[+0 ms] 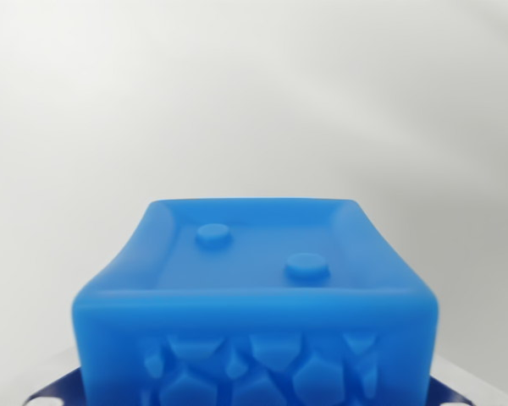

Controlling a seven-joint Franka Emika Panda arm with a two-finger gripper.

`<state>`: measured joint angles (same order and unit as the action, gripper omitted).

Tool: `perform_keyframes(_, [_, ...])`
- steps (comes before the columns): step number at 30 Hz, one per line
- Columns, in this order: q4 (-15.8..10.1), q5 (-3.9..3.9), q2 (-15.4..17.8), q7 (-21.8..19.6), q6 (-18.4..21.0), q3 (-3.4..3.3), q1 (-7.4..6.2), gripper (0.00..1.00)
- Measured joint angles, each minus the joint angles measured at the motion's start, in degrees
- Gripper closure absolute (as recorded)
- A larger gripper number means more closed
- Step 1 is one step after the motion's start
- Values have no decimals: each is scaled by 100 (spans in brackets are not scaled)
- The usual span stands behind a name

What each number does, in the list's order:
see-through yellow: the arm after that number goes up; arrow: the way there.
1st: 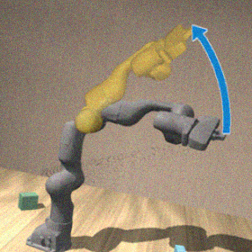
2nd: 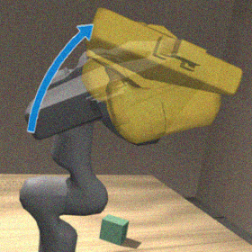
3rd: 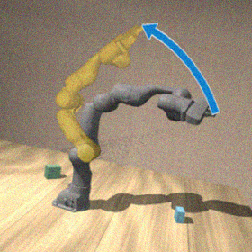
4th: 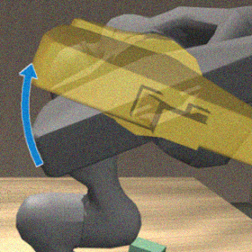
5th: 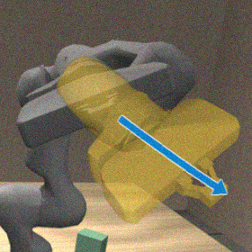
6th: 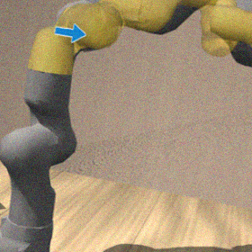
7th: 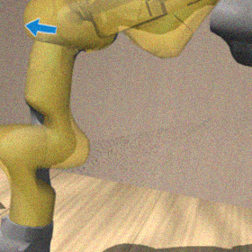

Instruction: Stack cube

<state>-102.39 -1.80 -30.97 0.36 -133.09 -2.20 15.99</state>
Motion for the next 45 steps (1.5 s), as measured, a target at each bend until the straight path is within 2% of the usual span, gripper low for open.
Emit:
perform_keyframes(28, [-724, 4, 430, -703, -294, -8, -414, 100])
perform_keyframes(45, [-1079, 10, 638, -1136, -440, -9, -664, 100])
